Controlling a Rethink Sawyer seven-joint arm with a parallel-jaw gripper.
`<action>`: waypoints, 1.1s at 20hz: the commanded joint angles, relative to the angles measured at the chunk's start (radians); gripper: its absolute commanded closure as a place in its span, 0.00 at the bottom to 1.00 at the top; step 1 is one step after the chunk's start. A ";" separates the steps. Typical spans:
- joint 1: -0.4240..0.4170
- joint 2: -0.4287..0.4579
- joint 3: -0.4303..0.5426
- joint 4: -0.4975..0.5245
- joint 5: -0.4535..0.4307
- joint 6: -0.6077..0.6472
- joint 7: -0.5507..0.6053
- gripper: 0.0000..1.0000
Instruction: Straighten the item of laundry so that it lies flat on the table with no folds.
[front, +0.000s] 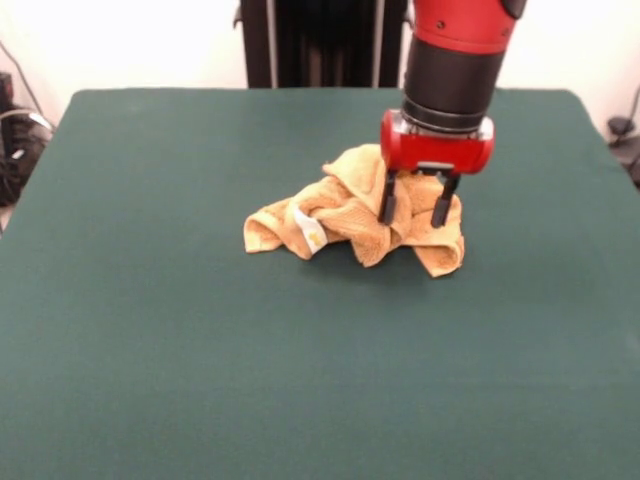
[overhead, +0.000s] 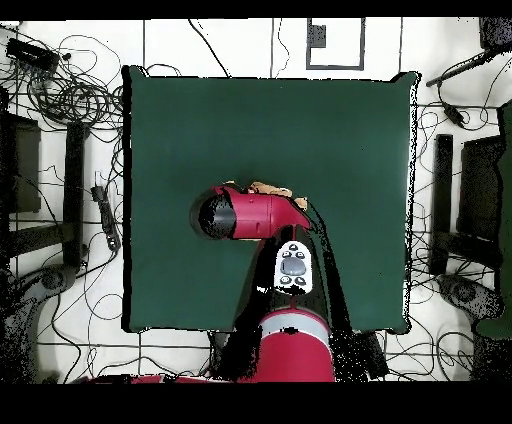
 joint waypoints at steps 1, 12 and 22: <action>-0.034 0.044 0.131 0.097 -0.069 -0.096 0.061 0.00; -0.094 0.091 0.129 0.150 -0.145 -0.205 0.093 0.00; -0.078 0.087 0.124 0.144 -0.127 -0.179 0.111 0.00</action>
